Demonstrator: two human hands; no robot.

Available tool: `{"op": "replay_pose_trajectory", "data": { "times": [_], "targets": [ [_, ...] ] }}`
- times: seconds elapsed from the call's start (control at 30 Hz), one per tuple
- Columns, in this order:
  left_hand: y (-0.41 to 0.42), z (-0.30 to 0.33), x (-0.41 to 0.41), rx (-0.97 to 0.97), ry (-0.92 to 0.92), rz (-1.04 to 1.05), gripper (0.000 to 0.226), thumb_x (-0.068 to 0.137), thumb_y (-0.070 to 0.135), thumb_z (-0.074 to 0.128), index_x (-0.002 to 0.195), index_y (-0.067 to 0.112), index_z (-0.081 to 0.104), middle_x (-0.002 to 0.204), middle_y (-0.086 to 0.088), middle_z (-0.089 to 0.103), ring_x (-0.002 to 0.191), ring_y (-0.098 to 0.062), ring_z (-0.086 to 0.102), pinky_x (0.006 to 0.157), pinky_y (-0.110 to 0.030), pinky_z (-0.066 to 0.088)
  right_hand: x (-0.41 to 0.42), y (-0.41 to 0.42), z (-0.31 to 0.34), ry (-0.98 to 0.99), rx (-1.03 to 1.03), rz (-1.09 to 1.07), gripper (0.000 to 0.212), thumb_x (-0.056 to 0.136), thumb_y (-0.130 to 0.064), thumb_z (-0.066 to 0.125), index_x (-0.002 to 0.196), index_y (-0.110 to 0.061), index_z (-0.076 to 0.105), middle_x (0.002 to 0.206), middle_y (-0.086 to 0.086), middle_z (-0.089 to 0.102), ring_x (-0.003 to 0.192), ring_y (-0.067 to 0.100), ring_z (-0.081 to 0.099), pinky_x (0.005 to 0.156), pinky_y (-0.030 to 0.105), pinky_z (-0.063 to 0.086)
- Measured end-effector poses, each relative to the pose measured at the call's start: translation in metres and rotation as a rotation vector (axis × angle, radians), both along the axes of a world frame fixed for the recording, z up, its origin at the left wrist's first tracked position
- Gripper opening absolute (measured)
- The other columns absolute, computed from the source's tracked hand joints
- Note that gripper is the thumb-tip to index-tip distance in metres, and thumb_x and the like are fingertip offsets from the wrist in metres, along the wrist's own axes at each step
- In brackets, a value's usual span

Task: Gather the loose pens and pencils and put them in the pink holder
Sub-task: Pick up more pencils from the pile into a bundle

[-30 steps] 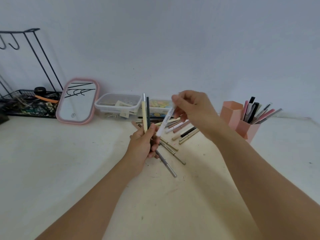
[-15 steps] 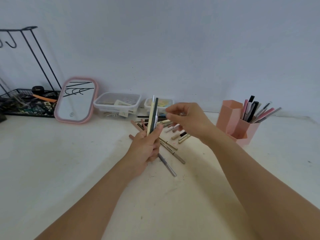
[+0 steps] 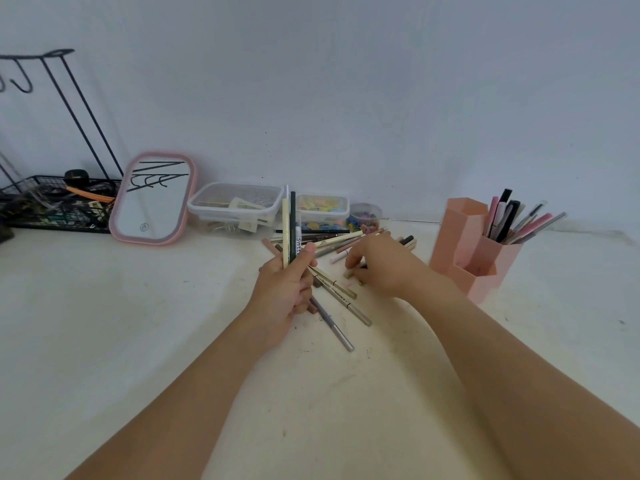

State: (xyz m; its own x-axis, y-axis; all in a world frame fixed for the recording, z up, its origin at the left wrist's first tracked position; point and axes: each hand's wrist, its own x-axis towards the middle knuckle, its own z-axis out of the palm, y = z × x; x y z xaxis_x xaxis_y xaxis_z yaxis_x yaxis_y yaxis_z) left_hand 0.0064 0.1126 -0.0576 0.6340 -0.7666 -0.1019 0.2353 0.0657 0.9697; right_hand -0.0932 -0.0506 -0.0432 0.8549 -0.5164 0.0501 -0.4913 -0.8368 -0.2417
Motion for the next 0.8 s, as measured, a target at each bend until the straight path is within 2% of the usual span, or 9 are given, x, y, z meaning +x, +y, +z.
{"op": "replay_pose_trajectory", "data": {
  "times": [0.13,0.27,0.33,0.4,0.5,0.57,0.67,0.8],
  "targets": [
    [0.0,0.0,0.001,0.002,0.022,0.007,0.028,0.096,0.038,0.064,0.082,0.014,0.058,0.052,0.004,0.032,0.044,-0.01,0.023,0.043,-0.022,0.021,0.001,0.0,-0.004,-0.022,-0.039,0.048,0.016,0.095,-0.011,0.065,0.105,-0.02,0.074,0.11,0.002,0.07,0.097,0.021,0.066,0.087,0.039,0.057],
    [-0.001,0.0,0.0,-0.008,0.03,0.007,0.027,0.096,0.037,0.064,0.083,0.014,0.058,0.053,0.004,0.03,0.044,-0.01,0.022,0.044,-0.024,0.02,-0.002,-0.001,-0.002,-0.07,-0.066,0.115,0.011,0.095,-0.014,0.063,0.098,-0.024,0.067,0.101,-0.001,0.068,0.086,0.019,0.065,0.08,0.042,0.057],
    [-0.001,0.0,0.0,-0.025,0.045,0.017,0.026,0.095,0.036,0.066,0.085,0.013,0.059,0.054,0.003,0.03,0.043,-0.01,0.022,0.04,-0.021,0.021,-0.005,0.004,0.01,-0.234,-0.022,0.145,0.009,0.098,-0.016,0.06,0.096,-0.022,0.066,0.095,-0.002,0.067,0.078,0.018,0.066,0.075,0.038,0.058],
    [-0.001,0.001,-0.001,-0.034,0.05,0.026,0.026,0.094,0.036,0.067,0.089,0.011,0.061,0.054,0.003,0.031,0.042,-0.01,0.023,0.038,-0.021,0.023,-0.007,0.015,0.028,-0.462,0.062,0.158,0.007,0.1,-0.015,0.058,0.1,-0.015,0.065,0.093,0.001,0.067,0.076,0.021,0.066,0.068,0.028,0.056],
    [-0.001,0.003,-0.002,-0.074,0.038,0.029,0.029,0.094,0.041,0.065,0.095,0.011,0.065,0.056,0.003,0.031,0.044,-0.01,0.024,0.037,-0.021,0.024,-0.008,0.032,0.052,-0.714,0.093,0.189,0.006,0.1,-0.015,0.057,0.105,-0.012,0.058,0.093,0.0,0.067,0.079,0.025,0.065,0.069,0.03,0.055],
    [0.0,0.004,-0.003,-0.111,0.031,0.024,0.032,0.094,0.044,0.061,0.096,0.012,0.066,0.058,0.002,0.03,0.044,-0.01,0.024,0.038,-0.021,0.024,-0.006,0.042,0.061,-0.818,0.236,0.189,0.008,0.101,-0.014,0.056,0.107,-0.01,0.054,0.091,0.003,0.067,0.075,0.025,0.065,0.068,0.029,0.056],
    [0.001,0.005,-0.006,-0.108,0.026,0.006,0.038,0.094,0.05,0.056,0.087,0.013,0.063,0.058,0.0,0.033,0.042,-0.01,0.027,0.036,-0.02,0.031,-0.003,0.052,0.063,-0.87,0.561,0.136,0.009,0.102,-0.012,0.056,0.106,-0.005,0.051,0.082,0.008,0.066,0.059,0.019,0.06,0.052,0.024,0.051],
    [0.002,0.007,-0.01,-0.034,0.033,-0.088,0.052,0.073,0.066,0.059,0.078,0.014,0.06,0.053,0.001,0.045,0.039,-0.009,0.033,0.035,-0.019,0.032,0.002,0.054,0.049,-0.89,0.808,0.027,0.006,0.102,-0.012,0.056,0.1,-0.007,0.053,0.074,0.008,0.064,0.052,0.015,0.058,0.047,0.026,0.049]
  ]
}}
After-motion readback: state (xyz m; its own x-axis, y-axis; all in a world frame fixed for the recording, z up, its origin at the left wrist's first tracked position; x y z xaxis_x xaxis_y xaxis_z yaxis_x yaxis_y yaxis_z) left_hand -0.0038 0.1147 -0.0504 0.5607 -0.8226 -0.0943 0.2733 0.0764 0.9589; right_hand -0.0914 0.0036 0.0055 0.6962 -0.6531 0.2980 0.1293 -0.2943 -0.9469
